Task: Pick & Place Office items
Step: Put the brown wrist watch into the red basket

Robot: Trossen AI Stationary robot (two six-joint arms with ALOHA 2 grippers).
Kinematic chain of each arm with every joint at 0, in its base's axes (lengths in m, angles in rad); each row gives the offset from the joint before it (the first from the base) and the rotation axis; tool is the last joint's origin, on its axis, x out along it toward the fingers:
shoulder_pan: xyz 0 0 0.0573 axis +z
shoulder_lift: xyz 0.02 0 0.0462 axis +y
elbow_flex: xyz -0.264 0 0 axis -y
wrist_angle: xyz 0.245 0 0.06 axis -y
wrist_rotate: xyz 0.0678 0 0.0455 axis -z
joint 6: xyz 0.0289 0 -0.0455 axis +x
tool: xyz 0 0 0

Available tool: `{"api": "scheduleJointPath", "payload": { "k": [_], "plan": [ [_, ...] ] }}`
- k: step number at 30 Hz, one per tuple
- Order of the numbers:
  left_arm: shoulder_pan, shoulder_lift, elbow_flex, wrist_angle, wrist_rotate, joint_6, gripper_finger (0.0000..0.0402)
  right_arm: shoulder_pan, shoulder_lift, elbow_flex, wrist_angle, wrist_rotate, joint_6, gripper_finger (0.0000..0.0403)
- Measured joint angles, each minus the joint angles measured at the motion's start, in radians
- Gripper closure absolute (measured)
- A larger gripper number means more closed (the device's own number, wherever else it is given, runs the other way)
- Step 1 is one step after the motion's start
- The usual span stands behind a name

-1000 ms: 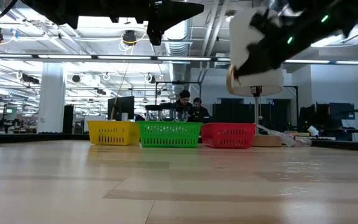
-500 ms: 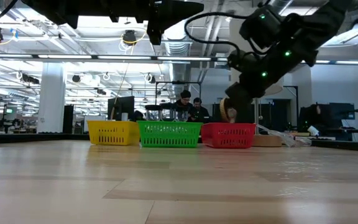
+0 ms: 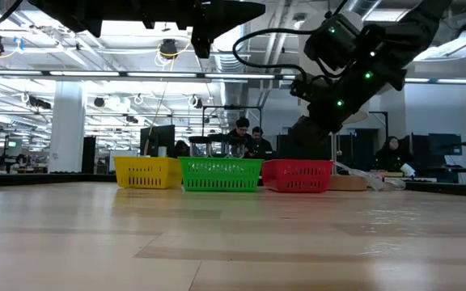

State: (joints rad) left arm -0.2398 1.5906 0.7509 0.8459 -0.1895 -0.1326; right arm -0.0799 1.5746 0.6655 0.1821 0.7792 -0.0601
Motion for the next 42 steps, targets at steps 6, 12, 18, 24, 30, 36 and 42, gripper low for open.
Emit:
{"api": "scheduleJointPath", "payload": {
  "k": [6, 12, 18, 24, 30, 36, 42],
  "plan": [
    [0.0, 0.0, 0.0, 0.0, 0.003, -0.003, 0.0252, 0.014, -0.012, 0.0, -0.005, 0.004, -0.001, 0.0284],
    [0.0, 0.0, 0.0, 0.0, 0.002, -0.003, 0.0253, 0.061, -0.076, 0.06, -0.133, 0.004, 0.008, 0.0273],
    [-0.002, 0.0, 0.0, 0.0, 0.002, -0.006, 0.0253, 0.158, -0.193, 0.147, -0.432, -0.122, 0.139, 0.028],
    [-0.013, 0.0, 0.0, -0.005, 0.001, -0.007, 0.0253, 0.265, -0.356, 0.172, -0.595, -0.535, 0.203, 0.0286],
    [-0.037, 0.0, -0.001, -0.01, -0.002, -0.036, 0.0253, 0.442, -0.473, 0.088, -0.607, -0.624, 0.21, 0.0286],
    [-0.089, 0.0, -0.002, -0.086, -0.002, -0.096, 0.0253, 0.593, -0.538, 0.009, -0.594, -0.632, 0.22, 0.0286],
    [-0.202, 0.0, 0.052, -0.127, -0.115, 0.228, 0.0253, 0.684, -0.549, 0.008, -0.531, -0.633, 0.235, 0.0286]
  ]
}}
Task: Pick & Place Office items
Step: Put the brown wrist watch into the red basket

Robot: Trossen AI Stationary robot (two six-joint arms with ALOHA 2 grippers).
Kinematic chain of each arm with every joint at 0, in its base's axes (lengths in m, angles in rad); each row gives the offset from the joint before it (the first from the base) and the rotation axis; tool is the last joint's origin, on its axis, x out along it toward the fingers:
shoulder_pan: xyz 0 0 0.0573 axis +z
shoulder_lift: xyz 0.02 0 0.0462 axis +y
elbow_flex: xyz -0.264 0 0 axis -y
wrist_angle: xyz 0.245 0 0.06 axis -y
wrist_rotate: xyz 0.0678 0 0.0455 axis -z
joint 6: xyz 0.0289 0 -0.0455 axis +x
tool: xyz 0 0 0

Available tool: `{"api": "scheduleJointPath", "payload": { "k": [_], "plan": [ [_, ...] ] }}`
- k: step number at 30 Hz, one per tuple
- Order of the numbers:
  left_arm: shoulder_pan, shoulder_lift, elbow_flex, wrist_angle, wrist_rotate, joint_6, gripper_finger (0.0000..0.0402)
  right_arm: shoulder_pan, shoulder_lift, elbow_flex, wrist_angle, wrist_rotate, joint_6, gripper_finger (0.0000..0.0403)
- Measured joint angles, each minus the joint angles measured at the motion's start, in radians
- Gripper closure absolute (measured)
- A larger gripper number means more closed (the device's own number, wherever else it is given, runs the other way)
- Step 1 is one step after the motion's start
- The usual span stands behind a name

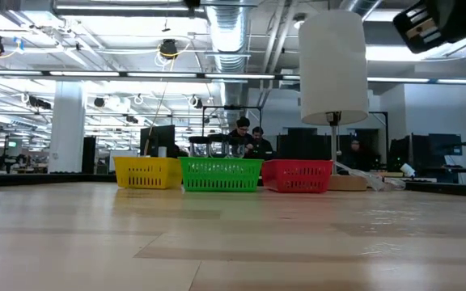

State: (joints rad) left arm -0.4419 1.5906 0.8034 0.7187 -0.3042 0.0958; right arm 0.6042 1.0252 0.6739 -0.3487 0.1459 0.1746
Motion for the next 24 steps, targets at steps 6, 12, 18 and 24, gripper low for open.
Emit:
{"api": "scheduleJointPath", "payload": {
  "k": [6, 12, 18, 24],
  "plan": [
    [-0.043, -0.001, 0.18, -0.33, -0.073, -0.037, 0.0253, 0.037, 0.002, 0.0, 0.002, 0.0, 0.002, 0.0286],
    [-0.042, -0.001, 0.367, -0.966, -0.103, -0.395, 0.0253, 0.04, 0.002, 0.0, 0.036, 0.0, 0.002, 0.0286],
    [-0.065, -0.001, 0.372, -1.239, 0.054, -0.69, 0.0244, 0.038, 0.002, 0.0, 0.024, 0.0, 0.001, 0.0286],
    [-0.101, -0.001, 0.371, -1.529, 0.236, -1.027, 0.0206, 0.036, 0.002, 0.0, 0.009, 0.0, 0.001, 0.0286]
  ]
}}
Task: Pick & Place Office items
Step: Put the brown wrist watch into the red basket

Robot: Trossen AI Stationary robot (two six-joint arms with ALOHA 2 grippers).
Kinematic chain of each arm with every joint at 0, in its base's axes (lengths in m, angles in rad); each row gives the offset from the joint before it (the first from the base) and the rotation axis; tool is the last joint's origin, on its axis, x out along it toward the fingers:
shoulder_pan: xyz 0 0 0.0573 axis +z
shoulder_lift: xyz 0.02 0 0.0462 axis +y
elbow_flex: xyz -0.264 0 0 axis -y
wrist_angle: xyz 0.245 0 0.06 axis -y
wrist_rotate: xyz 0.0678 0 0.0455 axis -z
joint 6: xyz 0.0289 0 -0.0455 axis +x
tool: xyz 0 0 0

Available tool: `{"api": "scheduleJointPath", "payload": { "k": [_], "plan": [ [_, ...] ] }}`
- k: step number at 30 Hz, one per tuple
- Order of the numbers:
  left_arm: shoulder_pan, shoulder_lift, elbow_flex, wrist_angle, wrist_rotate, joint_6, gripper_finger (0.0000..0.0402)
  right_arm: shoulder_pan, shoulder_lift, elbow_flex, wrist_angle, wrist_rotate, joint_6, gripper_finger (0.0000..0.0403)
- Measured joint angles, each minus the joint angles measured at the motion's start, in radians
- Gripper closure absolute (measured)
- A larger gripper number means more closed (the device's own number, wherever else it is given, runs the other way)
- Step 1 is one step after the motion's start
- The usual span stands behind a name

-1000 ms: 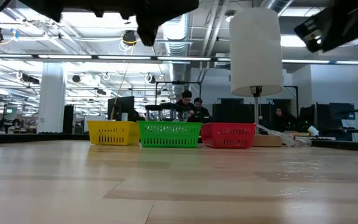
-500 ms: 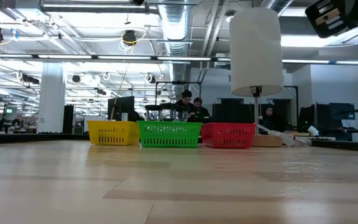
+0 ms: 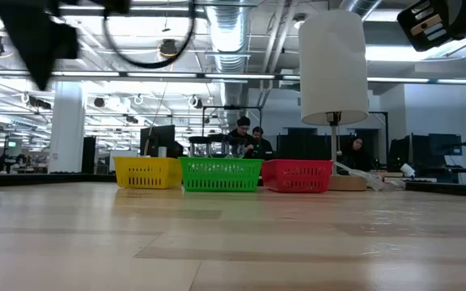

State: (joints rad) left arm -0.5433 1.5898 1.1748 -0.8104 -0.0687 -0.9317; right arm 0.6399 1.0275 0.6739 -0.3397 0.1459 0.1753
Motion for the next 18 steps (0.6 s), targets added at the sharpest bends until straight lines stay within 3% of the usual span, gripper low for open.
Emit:
{"api": "scheduleJointPath", "payload": {
  "k": [6, 14, 18],
  "plan": [
    [-0.082, 0.0, -0.06, -0.006, 0.196, -0.375, 0.0182, 0.0, 0.0, 0.0, 0.0, 0.0, -0.003, 0.0286],
    [-0.22, 0.0, -0.199, 0.001, 0.331, -0.887, 0.0184, 0.0, 0.0, 0.0, -0.001, 0.0, -0.078, 0.0286],
    [-0.27, 0.0, -0.248, 0.055, 0.354, -1.055, 0.0191, 0.0, 0.0, 0.0, -0.001, 0.0, -0.081, 0.0286]
  ]
}}
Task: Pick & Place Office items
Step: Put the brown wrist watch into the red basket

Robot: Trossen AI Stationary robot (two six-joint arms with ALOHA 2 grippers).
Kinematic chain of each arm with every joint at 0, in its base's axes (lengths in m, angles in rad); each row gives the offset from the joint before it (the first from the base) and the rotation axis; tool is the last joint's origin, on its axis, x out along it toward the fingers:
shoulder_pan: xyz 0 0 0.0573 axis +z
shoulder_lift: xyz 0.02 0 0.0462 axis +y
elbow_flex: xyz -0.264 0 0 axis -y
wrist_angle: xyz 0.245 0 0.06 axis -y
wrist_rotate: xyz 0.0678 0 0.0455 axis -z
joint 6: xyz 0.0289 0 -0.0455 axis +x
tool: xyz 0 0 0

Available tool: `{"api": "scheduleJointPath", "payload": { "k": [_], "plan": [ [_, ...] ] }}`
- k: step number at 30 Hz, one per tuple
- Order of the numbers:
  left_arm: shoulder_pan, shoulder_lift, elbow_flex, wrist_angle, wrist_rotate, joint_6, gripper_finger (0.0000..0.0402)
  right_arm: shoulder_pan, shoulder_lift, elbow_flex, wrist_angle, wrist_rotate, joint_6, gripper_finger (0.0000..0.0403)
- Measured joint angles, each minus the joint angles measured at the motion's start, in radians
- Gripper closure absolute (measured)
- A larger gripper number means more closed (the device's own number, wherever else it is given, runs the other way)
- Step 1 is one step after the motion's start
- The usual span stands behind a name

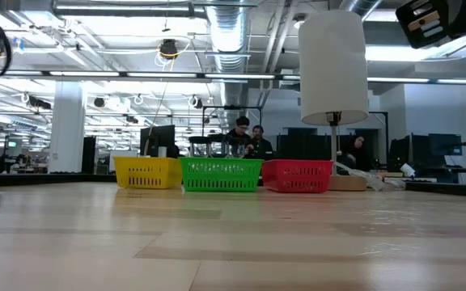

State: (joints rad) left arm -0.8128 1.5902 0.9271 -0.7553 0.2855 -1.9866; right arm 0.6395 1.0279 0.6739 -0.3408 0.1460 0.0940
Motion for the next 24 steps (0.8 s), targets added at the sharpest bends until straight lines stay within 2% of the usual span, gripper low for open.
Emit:
{"api": "scheduleJointPath", "payload": {
  "k": [4, 9, 17, 24],
  "plan": [
    [-0.024, 0.0, -0.034, 0.156, -0.025, -0.019, 0.0199, 0.0, 0.0, 0.0, 0.0, 0.0, -0.009, 0.0286],
    [-0.038, 0.0, -0.042, 0.197, -0.137, -0.02, 0.0209, 0.0, 0.0, 0.0, 0.0, 0.0, -0.099, 0.0286],
    [-0.04, 0.0, -0.107, 0.211, -0.069, -0.132, 0.0209, 0.0, 0.0, 0.0, -0.001, 0.0, -0.102, 0.0286],
    [-0.04, 0.0, -0.195, 0.386, -0.125, -0.134, 0.022, 0.0, 0.0, 0.0, -0.002, 0.0, -0.102, 0.0286]
  ]
}}
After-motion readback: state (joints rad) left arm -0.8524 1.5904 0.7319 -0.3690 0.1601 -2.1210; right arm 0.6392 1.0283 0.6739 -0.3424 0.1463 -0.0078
